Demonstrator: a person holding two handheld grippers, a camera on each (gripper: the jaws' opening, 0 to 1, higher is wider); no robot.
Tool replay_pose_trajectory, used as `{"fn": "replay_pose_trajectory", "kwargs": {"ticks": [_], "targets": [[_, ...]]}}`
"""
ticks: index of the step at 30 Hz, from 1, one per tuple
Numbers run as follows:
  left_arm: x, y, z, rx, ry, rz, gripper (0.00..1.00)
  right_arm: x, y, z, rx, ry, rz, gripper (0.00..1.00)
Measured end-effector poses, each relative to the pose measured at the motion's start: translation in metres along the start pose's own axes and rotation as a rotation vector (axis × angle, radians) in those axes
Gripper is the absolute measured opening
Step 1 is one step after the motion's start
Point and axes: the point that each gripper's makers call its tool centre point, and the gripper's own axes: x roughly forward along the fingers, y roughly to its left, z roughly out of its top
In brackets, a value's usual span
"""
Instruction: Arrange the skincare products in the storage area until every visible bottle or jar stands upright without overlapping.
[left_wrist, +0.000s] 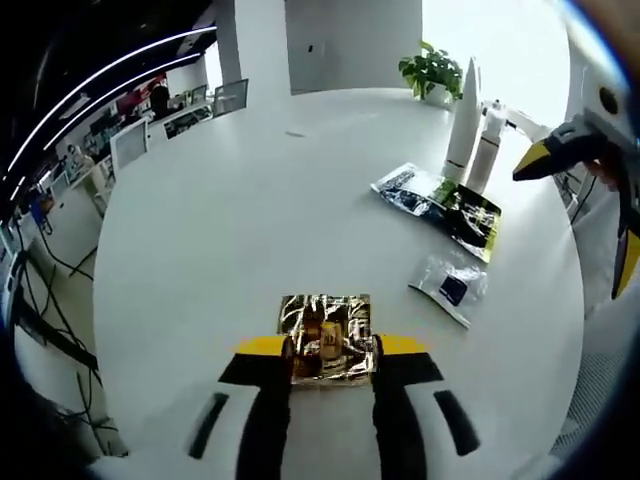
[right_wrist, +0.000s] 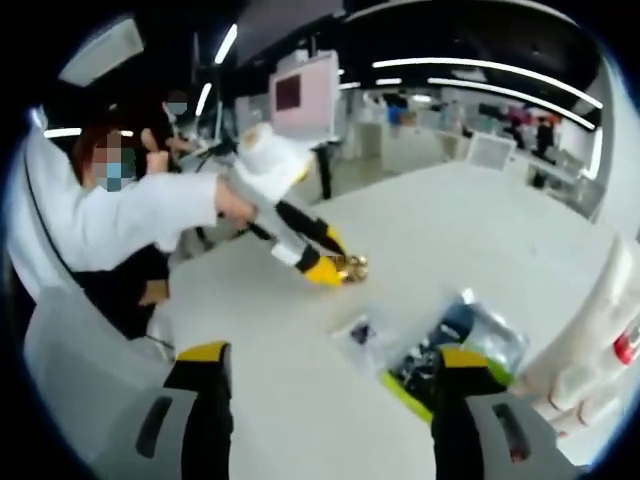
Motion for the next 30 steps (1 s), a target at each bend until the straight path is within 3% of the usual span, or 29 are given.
{"fn": "replay_pose_trajectory", "kwargs": {"ticks": [1, 2, 6, 8, 19, 30], "targets": [[0.0, 0.001, 0.002, -0.001, -0.014, 0.005, 0.12, 0.003, -0.001, 0.0, 0.005, 0.003, -0.001, 0.77], [0.0, 0.002, 0.002, -0.014, -0.02, 0.009, 0.16, 0.005, -0.001, -0.001, 0.005, 0.006, 0.0, 0.76], [0.001, 0.001, -0.009, 0.005, 0.03, 0.007, 0.44, 0.01, 0.004, 0.001, -0.012, 0.014, 0.013, 0.77], [0.0, 0.004, -0.008, 0.013, 0.024, 0.02, 0.5, 0.01, 0.006, 0.002, -0.013, 0.01, 0.018, 0.77], [0.004, 0.018, -0.01, -0.008, 0.024, 0.007, 0.58, 0.011, 0.008, -0.002, -0.017, 0.02, 0.032, 0.76], [0.006, 0.016, -0.011, -0.019, 0.037, -0.031, 0.53, 0.015, 0.01, -0.001, -0.021, 0.024, 0.046, 0.76]]}}
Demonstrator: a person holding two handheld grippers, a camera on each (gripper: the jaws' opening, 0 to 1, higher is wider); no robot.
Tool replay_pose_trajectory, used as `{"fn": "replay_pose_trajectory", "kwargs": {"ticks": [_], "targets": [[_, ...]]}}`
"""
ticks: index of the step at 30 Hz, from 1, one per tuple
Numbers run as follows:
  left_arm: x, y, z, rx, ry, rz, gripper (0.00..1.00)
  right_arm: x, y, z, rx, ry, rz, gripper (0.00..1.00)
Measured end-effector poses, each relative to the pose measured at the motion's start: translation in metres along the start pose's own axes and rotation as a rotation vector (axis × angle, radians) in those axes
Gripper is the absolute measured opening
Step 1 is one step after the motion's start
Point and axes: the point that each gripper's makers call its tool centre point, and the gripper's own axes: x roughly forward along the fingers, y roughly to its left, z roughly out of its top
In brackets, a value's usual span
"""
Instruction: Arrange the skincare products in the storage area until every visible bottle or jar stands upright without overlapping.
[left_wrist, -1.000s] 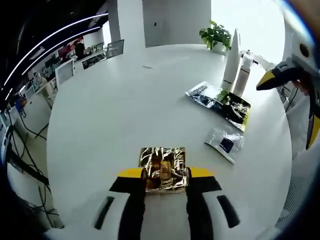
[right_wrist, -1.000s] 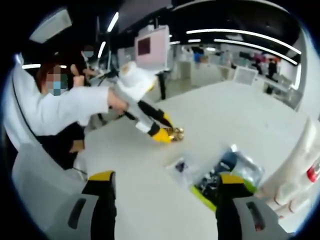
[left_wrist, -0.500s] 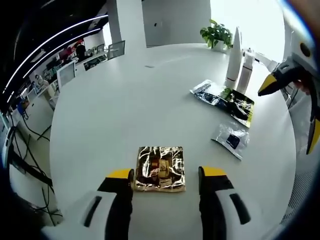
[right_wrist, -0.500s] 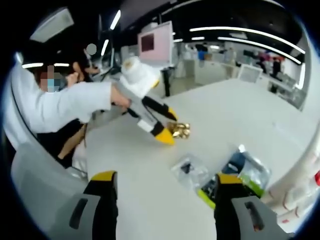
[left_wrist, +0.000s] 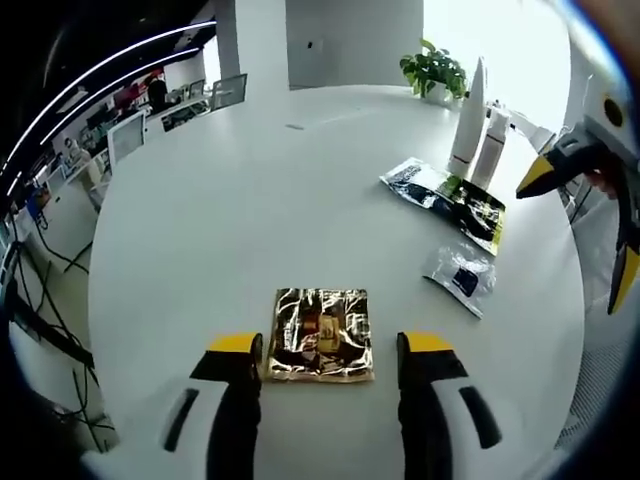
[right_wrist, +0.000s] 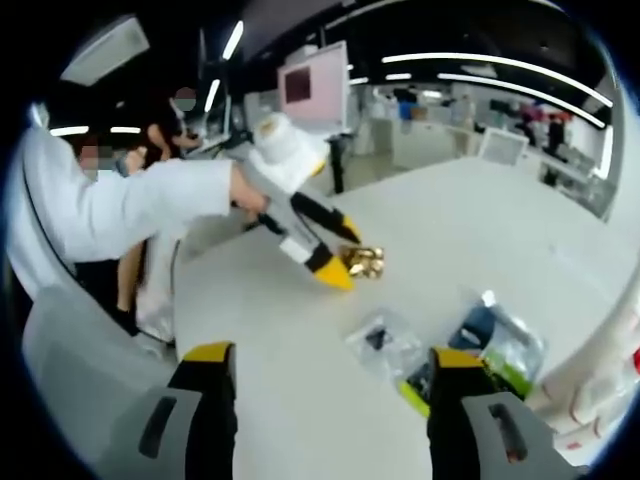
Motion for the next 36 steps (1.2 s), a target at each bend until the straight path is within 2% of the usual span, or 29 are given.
{"fn": "replay_pose_trajectory", "kwargs": {"ticks": [4, 11, 19, 26, 31, 36], "targets": [[0.001, -0.007, 0.003, 0.0, 0.0, -0.008, 0.42, 0.0, 0.0, 0.002, 0.0, -0.003, -0.001, 0.75], [0.0, -0.008, 0.004, -0.007, -0.001, 0.004, 0.41, 0.001, -0.002, 0.006, 0.005, -0.013, -0.001, 0.75], [-0.002, -0.011, 0.003, -0.016, -0.039, 0.007, 0.41, 0.01, -0.004, 0.012, 0.016, -0.023, 0.006, 0.72], [-0.006, -0.017, 0.001, -0.011, -0.069, -0.008, 0.4, 0.024, -0.012, 0.019, 0.052, -0.041, -0.008, 0.65], [-0.009, -0.019, 0.0, -0.039, -0.083, -0.026, 0.4, 0.037, -0.019, 0.021, 0.081, -0.045, -0.02, 0.56], [-0.011, -0.022, -0.002, -0.057, -0.098, -0.043, 0.4, 0.054, -0.032, 0.023, 0.158, -0.056, -0.042, 0.47]]}}
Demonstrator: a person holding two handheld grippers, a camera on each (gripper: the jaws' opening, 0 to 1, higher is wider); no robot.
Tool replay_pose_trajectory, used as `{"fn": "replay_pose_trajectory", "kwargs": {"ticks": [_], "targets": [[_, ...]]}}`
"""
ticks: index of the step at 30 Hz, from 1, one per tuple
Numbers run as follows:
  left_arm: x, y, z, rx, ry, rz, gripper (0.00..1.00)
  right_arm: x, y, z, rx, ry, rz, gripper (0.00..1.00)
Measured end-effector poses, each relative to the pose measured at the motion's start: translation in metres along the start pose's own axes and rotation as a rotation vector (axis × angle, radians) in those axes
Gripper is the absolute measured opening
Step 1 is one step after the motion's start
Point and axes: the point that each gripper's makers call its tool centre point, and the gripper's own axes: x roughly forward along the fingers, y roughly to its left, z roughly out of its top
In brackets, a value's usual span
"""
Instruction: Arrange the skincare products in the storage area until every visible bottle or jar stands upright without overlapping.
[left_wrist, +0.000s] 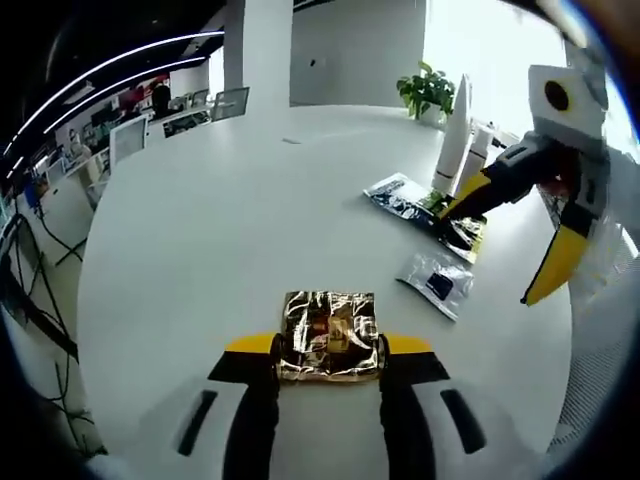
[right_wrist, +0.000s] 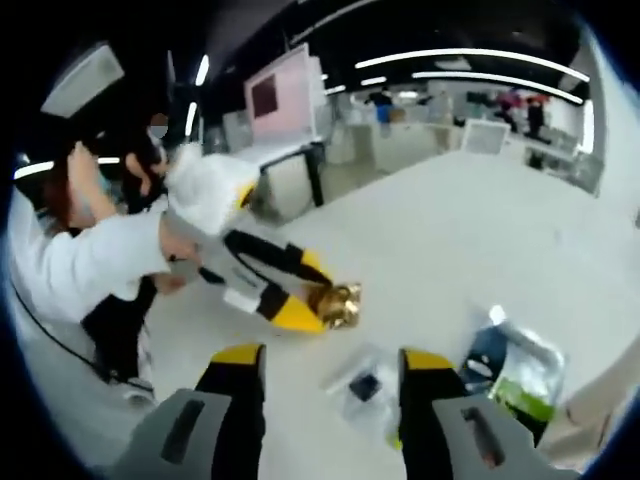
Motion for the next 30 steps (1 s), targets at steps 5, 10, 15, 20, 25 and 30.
{"fn": "replay_pose_trajectory", "kwargs": {"ticks": [5, 10, 15, 20, 25, 30], "targets": [[-0.004, -0.003, -0.003, -0.014, -0.009, -0.017, 0.4, 0.014, -0.006, 0.003, 0.101, 0.005, 0.001, 0.38], [-0.007, -0.004, -0.003, -0.08, -0.045, -0.044, 0.4, 0.027, -0.007, 0.0, 0.172, 0.027, 0.01, 0.3], [-0.009, -0.006, -0.004, -0.092, -0.047, -0.051, 0.4, 0.038, -0.007, -0.01, 0.171, 0.062, -0.003, 0.27], [-0.011, -0.01, -0.005, -0.124, -0.064, -0.072, 0.4, 0.047, -0.001, -0.01, 0.208, 0.059, 0.003, 0.22], [-0.017, -0.01, -0.007, -0.18, -0.093, -0.091, 0.4, 0.051, -0.001, -0.013, 0.224, 0.072, 0.0, 0.19], [-0.018, -0.01, -0.008, -0.199, -0.109, -0.089, 0.39, 0.057, 0.001, -0.013, 0.274, 0.065, 0.006, 0.13]]}}
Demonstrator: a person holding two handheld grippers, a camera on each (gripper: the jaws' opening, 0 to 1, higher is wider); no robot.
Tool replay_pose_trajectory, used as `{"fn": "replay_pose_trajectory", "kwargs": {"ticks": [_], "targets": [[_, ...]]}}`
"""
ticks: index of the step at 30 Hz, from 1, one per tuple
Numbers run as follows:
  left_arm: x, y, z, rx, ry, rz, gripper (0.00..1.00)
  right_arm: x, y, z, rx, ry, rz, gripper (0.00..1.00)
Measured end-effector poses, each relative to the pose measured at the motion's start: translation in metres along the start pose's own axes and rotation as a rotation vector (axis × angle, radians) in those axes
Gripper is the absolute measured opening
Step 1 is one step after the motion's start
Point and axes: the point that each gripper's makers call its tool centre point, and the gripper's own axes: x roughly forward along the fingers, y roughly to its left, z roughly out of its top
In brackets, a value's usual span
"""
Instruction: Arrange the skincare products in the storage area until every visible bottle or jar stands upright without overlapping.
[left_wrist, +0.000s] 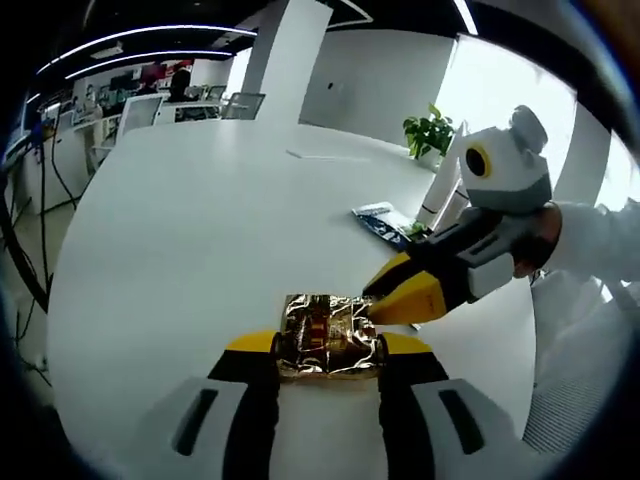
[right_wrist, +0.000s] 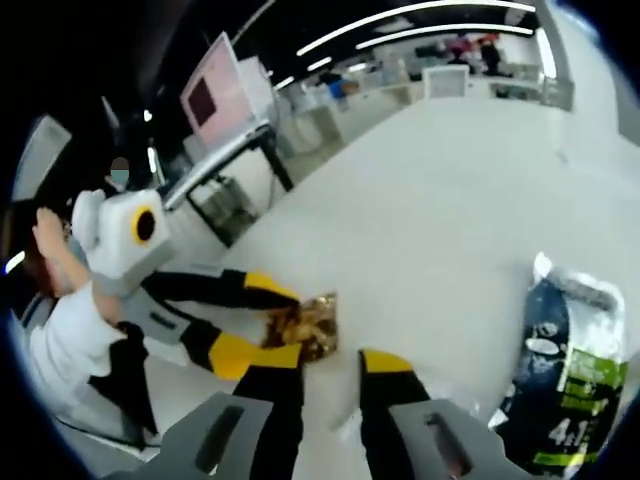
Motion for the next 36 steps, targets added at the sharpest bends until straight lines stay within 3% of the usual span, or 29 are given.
{"fn": "replay_pose_trajectory", "kwargs": {"ticks": [8, 9, 10, 11, 13, 14, 17, 25, 36], "targets": [[0.001, -0.004, -0.003, -0.005, -0.031, -0.001, 0.39, 0.004, 0.003, -0.004, 0.044, -0.009, -0.016, 0.02], [0.002, -0.003, -0.002, 0.0, -0.036, 0.002, 0.31, 0.004, 0.004, -0.004, 0.056, -0.008, -0.012, 0.01], [0.0, 0.007, -0.007, -0.004, -0.013, 0.06, 0.2, 0.003, 0.004, -0.006, 0.063, -0.002, -0.012, 0.01], [0.001, 0.013, -0.004, 0.016, -0.036, 0.08, 0.16, 0.003, 0.004, -0.007, 0.073, -0.006, -0.008, 0.0], [0.002, 0.005, -0.005, -0.055, -0.053, 0.029, 0.21, 0.002, 0.007, -0.007, 0.124, -0.021, 0.01, 0.0], [0.001, 0.004, -0.004, -0.044, -0.061, 0.019, 0.22, 0.002, 0.007, -0.007, 0.135, -0.023, 0.015, 0.0], [0.0, 0.004, -0.006, -0.007, -0.041, 0.043, 0.2, 0.0, 0.009, -0.005, 0.157, -0.03, 0.021, 0.0], [-0.002, 0.001, -0.005, -0.025, -0.039, 0.034, 0.25, -0.015, 0.014, 0.005, 0.181, -0.075, 0.03, 0.0], [-0.008, -0.004, 0.009, -0.097, -0.077, 0.024, 0.24, -0.037, 0.001, 0.028, 0.172, -0.172, 0.005, 0.0]]}}
